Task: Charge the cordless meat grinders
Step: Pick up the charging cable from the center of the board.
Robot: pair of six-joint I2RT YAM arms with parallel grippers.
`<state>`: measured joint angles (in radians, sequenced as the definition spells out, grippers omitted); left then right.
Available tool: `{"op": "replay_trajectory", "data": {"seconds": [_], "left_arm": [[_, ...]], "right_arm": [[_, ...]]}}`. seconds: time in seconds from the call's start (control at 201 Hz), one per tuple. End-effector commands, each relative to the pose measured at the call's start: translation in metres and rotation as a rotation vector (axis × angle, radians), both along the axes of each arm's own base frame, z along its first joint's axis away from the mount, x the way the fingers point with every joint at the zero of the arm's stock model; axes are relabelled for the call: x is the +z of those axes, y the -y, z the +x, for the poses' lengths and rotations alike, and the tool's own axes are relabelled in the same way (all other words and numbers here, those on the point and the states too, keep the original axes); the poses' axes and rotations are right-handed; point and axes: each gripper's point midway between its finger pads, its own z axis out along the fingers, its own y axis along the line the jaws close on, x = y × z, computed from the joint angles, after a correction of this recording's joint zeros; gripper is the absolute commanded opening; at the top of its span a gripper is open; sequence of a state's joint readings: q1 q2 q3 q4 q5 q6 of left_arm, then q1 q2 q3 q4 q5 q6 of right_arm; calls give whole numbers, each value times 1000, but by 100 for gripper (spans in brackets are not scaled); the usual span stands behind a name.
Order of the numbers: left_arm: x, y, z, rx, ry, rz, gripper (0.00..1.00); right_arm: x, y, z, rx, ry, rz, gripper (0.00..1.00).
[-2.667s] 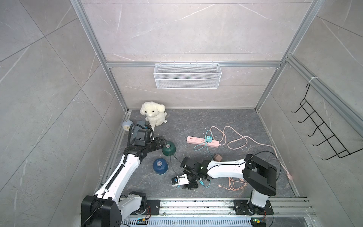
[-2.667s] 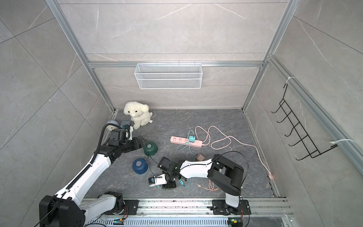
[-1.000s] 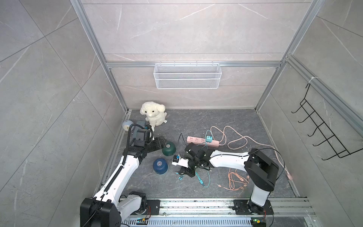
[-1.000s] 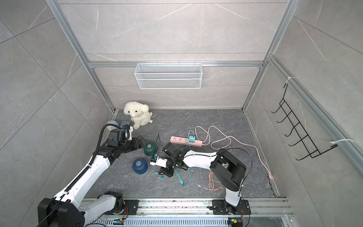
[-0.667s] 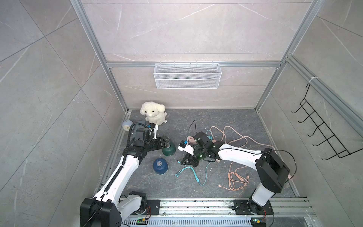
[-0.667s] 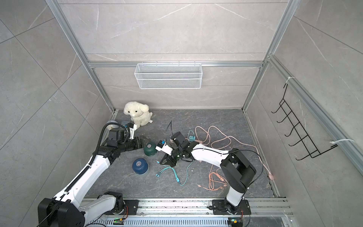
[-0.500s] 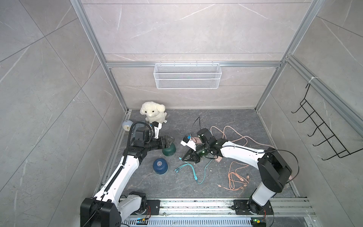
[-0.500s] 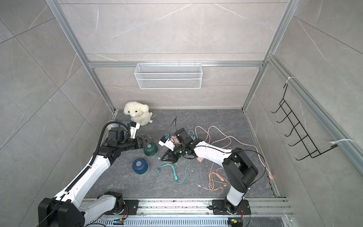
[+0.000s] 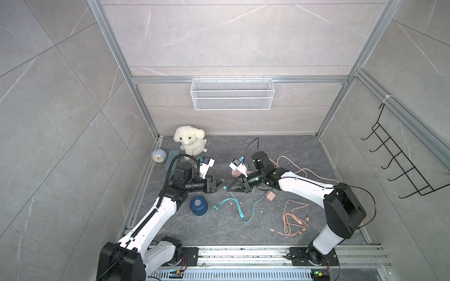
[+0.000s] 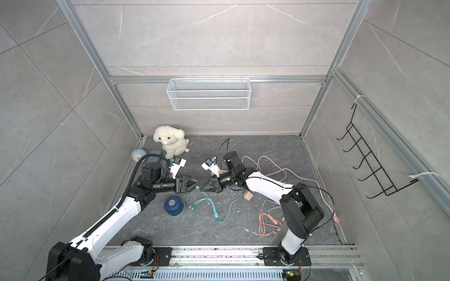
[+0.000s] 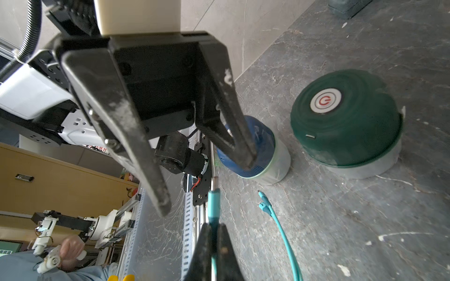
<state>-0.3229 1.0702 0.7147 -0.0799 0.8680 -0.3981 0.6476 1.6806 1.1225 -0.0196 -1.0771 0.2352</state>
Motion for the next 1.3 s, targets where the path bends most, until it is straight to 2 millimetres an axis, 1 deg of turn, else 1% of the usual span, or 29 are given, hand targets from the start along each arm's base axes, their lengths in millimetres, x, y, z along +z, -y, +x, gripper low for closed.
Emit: {"op": "replay_trajectory", "data": {"seconds": [0.0,0.065,0.154,0.259,0.353,0.562,0.677,0.747,0.796,0.891,0.966,1.005,1.08,1.155,1.214,1.294], "left_arm": [[17,3,-9,-44,71,-45,49],[17,2,-9,-43,78,-48,48],[19,5,-10,-65,75,-66,43],[15,6,-7,-65,62,-61,39],[18,8,-6,-72,68,-74,36],[25,12,-14,-110,83,-97,15],[26,13,-17,-127,82,-103,0],[26,14,-17,-127,81,-104,0],[26,14,-17,-125,78,-103,0],[23,14,-13,-111,56,-90,0],[20,14,-9,-97,38,-79,0],[19,13,-7,-88,29,-74,0],[16,13,-2,-69,7,-59,0],[14,13,1,-55,-7,-58,0],[15,13,2,-47,-7,-64,0],[17,13,2,-44,-1,-73,0]], "right_arm": [[33,4,0,9,24,76,0],[34,5,-1,13,24,80,0],[35,6,-3,17,15,85,0],[37,6,-5,26,11,93,0],[37,6,-6,34,2,99,0],[35,4,-3,29,-10,94,0],[36,3,-1,23,-12,96,0],[37,3,-1,21,-9,97,2],[36,3,1,8,2,92,8],[35,6,0,-1,32,87,15],[33,8,-3,6,78,76,24],[34,9,-6,12,106,78,27],[33,11,-7,11,121,81,28],[32,10,-7,12,116,79,27],[29,9,-6,11,109,75,24],[28,8,-6,13,106,73,24]]}}
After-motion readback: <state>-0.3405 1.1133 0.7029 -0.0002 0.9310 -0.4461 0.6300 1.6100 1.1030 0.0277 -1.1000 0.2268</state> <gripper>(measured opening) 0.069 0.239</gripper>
